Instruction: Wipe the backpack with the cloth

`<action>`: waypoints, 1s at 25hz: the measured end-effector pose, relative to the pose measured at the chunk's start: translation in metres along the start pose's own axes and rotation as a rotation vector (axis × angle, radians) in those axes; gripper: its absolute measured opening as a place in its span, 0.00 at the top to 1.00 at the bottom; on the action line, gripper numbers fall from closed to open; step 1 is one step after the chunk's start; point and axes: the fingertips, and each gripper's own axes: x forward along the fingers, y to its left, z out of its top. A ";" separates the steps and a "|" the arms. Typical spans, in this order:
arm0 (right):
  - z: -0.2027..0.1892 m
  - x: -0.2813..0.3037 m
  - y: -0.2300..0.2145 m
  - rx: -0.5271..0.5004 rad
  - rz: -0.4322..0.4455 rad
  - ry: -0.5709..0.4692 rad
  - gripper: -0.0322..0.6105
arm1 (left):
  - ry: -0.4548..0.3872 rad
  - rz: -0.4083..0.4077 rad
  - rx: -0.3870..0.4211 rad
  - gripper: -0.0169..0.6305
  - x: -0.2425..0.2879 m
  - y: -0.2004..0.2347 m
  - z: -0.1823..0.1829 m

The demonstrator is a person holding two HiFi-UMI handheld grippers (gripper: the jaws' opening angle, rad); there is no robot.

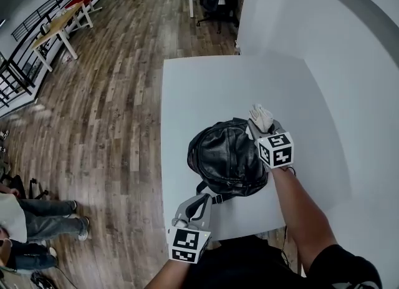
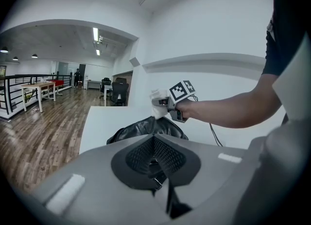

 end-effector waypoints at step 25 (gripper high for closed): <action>0.004 -0.059 -0.035 -0.019 -0.139 -0.016 0.80 | -0.029 -0.052 0.029 0.96 -0.018 -0.015 0.009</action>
